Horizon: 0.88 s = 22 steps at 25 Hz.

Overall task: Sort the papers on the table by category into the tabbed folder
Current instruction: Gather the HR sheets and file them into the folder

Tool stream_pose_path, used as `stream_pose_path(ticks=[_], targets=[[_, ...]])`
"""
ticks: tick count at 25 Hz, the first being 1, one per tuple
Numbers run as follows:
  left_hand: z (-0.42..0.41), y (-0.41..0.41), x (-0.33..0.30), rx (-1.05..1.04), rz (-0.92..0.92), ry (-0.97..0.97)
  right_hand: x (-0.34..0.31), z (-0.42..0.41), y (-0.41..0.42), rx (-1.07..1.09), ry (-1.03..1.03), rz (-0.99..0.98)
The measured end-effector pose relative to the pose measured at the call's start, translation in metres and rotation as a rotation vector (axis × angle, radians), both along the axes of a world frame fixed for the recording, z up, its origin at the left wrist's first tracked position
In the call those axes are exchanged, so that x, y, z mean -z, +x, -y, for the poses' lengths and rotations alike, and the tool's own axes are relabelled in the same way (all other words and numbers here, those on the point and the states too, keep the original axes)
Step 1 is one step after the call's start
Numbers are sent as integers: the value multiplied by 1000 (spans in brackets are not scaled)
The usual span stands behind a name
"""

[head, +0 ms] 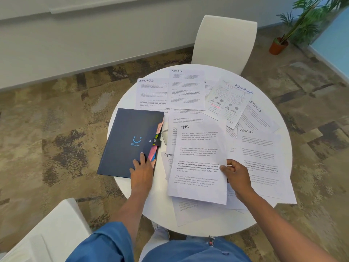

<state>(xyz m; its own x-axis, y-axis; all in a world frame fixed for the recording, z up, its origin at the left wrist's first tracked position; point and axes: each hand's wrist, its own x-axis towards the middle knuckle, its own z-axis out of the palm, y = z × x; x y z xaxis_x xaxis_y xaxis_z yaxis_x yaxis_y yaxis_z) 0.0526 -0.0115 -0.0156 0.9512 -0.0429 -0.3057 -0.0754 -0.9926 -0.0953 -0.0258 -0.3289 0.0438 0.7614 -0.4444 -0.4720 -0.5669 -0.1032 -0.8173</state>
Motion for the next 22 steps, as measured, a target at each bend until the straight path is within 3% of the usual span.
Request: stream_pose_path(ticks=[9,12,17,22], targets=[[-3,3,-5,12,-57,-132,-13,4,-10,71,27,20],[-7,4,-19,-30,1,-210,-12,-3,-5,90,53,27],[-22,11,-45,-99,50,-317,-18,-29,27,264,92,79],[-32,15,-68,-129,65,-408,-29,-64,70,207,44,124]])
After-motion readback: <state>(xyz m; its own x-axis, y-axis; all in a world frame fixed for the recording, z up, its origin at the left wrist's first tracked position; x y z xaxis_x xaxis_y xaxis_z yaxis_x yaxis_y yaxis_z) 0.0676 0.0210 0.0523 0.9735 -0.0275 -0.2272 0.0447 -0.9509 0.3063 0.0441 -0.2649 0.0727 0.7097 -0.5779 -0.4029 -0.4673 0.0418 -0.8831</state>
